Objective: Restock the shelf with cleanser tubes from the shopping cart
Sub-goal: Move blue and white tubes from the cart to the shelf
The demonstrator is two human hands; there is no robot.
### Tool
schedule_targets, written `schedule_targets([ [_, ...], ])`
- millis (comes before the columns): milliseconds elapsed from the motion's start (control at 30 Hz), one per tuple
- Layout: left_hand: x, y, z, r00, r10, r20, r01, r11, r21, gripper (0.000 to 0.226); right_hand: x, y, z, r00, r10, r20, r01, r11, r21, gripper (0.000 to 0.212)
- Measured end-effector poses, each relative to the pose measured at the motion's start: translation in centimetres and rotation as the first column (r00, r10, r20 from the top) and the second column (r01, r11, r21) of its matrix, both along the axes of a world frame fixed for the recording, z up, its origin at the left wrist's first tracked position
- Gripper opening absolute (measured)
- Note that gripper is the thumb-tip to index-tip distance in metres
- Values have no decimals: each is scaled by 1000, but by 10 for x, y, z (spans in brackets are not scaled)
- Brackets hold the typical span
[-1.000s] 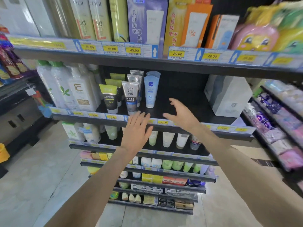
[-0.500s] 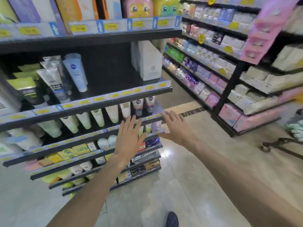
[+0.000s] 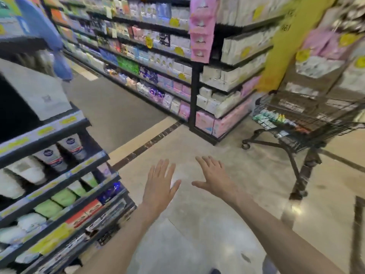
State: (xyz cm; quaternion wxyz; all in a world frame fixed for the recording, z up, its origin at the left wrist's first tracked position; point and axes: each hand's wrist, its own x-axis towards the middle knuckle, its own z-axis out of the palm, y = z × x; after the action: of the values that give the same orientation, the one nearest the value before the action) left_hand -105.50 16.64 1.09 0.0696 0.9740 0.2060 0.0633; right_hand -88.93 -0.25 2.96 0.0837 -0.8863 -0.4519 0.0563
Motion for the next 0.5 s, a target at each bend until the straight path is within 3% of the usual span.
schedule_targets([
  [267, 168, -83, -21, 984, -176, -4, 176, 984, -30, 67, 134, -109, -16, 981, -194, -11, 193, 979, -66, 97],
  [500, 304, -110, -42, 950, -311, 16, 312, 948, -61, 67, 243, -156, -28, 935, -347, -79, 340, 936, -91, 97],
])
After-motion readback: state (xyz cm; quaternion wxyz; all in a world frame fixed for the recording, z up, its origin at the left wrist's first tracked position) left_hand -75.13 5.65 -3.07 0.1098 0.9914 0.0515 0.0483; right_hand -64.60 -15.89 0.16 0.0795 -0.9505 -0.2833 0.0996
